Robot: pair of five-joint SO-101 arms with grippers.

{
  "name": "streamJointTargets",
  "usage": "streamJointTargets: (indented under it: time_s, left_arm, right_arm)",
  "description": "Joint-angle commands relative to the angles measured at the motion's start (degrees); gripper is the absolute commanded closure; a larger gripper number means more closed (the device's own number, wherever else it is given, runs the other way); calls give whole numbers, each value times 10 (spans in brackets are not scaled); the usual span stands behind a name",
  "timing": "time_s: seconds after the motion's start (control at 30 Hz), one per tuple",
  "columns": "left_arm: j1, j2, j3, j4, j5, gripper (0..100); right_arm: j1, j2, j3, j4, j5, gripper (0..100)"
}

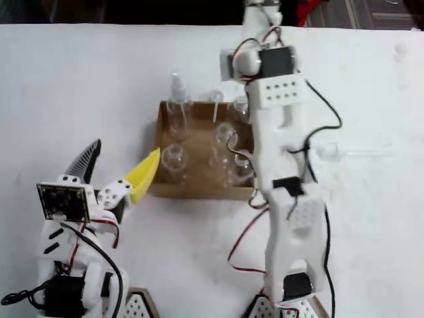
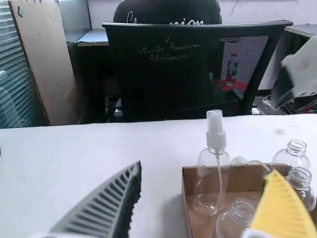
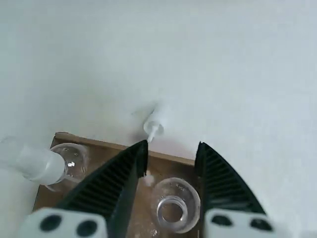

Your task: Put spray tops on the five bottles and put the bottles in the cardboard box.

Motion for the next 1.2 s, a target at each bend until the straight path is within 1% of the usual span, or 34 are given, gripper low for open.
streamJointTargets:
  time_s: [0.0, 0.1, 0.3, 0.47, 1.0, 1.1, 1.17]
  left_arm:
    - [-8, -3, -4, -16, 8, 627]
    - [-8, -3, -4, -16, 7, 627]
    - [-8, -3, -3, -16, 7, 627]
    - [-8, -3, -3, -16, 7, 627]
    - [-8, -3, -3, -16, 7, 627]
    - [-8, -3, -3, -16, 7, 627]
    - [-8, -3, -3, -16, 7, 627]
  right_arm:
    - [-30, 47, -91, 17, 44, 858]
    - [-44, 83, -115, 15, 76, 858]
    - [-42, 117, -115, 17, 84, 858]
    - [-47, 142, -115, 17, 133, 858]
    - [-48, 182, -115, 36, 136, 859]
    - [-54, 193, -115, 36, 141, 898]
    - [-58, 196, -115, 35, 166, 939]
